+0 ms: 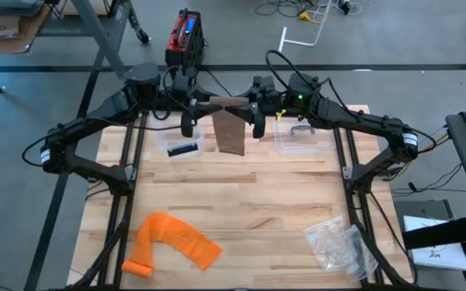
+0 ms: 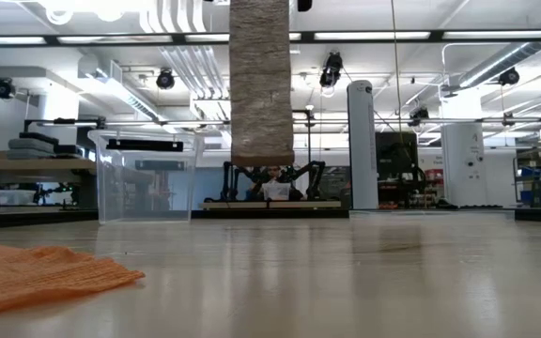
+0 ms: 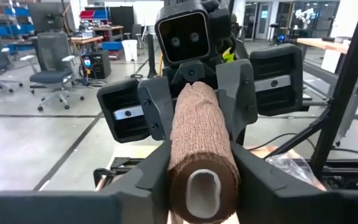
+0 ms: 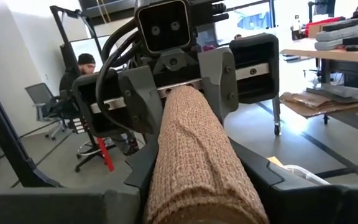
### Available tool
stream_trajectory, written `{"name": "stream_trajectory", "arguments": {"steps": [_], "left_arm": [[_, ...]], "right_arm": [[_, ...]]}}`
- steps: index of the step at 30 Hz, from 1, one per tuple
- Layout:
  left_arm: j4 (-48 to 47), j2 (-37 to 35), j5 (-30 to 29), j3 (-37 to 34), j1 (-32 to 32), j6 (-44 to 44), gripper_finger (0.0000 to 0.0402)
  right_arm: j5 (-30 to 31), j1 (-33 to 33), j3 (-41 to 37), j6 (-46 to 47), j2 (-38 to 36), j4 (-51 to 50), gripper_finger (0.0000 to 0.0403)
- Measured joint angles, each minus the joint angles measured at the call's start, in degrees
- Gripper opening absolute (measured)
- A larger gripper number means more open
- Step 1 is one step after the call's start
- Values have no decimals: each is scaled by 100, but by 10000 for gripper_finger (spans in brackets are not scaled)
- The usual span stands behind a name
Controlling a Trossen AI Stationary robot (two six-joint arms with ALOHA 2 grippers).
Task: Roll bandage
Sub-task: Roll the brown bandage
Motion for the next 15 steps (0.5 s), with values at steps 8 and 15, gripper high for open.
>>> {"name": "stream_trajectory", "arguments": {"steps": [8,15], "left_arm": [[14,13,6,1,4,550,86],[14,0,30,0,2,1243,86]], "right_arm": [[-68,0,0,883,-9,-20,141],[-228,2,-7,2196,-11,19,172]]}}
